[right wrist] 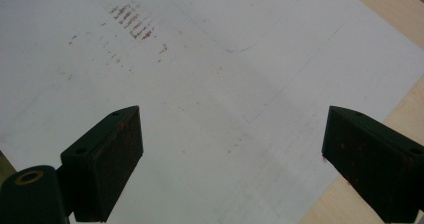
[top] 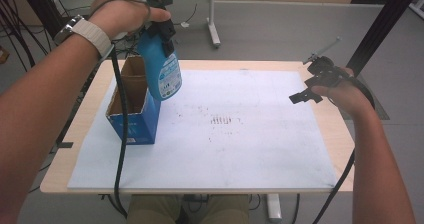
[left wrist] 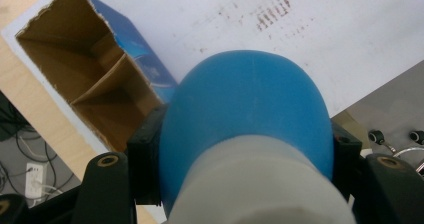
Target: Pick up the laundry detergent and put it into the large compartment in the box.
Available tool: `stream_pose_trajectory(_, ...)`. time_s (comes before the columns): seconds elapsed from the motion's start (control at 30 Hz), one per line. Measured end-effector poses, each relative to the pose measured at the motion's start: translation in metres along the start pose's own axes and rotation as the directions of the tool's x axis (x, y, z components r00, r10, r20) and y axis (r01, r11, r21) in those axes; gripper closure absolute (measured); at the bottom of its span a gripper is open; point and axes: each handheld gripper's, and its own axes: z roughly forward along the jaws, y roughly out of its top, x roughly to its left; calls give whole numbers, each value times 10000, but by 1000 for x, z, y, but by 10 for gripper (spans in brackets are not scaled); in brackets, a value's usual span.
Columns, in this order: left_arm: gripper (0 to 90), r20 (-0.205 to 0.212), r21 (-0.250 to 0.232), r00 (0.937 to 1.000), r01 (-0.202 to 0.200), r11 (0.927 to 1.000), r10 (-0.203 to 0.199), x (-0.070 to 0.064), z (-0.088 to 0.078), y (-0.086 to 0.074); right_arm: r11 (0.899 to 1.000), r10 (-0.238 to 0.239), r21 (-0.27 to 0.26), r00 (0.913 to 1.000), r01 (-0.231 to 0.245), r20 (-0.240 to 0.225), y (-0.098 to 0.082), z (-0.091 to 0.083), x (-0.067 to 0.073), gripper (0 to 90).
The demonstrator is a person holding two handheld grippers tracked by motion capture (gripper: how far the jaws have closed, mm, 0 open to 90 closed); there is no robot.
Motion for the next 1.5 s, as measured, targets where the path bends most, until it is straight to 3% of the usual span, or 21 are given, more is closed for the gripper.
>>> stream_pose_trajectory(0.33, 374, -114, 156, 9974, 720, 9973, -718, 12, -1, 0, 10000, -26, -58, 10000, 25, -92, 0, 2, -3, 94)
stream_pose_trajectory(0.6, 374, -113, 159, 9916, 1292, 9915, -1290, 24, -4, -3, 10000, 2, -82, 10000, -3, -88, -2, 1, -4, 94)
stream_pose_trajectory(0.73, 374, -23, 95, 9851, 1718, 9851, -1718, 32, -4, -6, 10000, -49, -84, 9999, 48, -105, -1, 2, -4, 94)
stream_pose_trajectory(0.87, 374, -140, 153, 9818, 1896, 9817, -1894, 35, -4, -7, 9999, -118, -78, 9999, 117, -112, 0, 3, -4, 94)
stream_pose_trajectory(1.07, 374, -77, 131, 9679, 2515, 9678, -2514, 46, -4, -14, 9998, -201, -73, 9997, 200, -143, 1, 5, -5, 94)
stream_pose_trajectory(1.5, 374, -323, 166, 9282, 3713, 9284, -3706, 68, 0, -28, 9994, -316, -129, 9992, 313, -226, 3, 7, -9, 94)
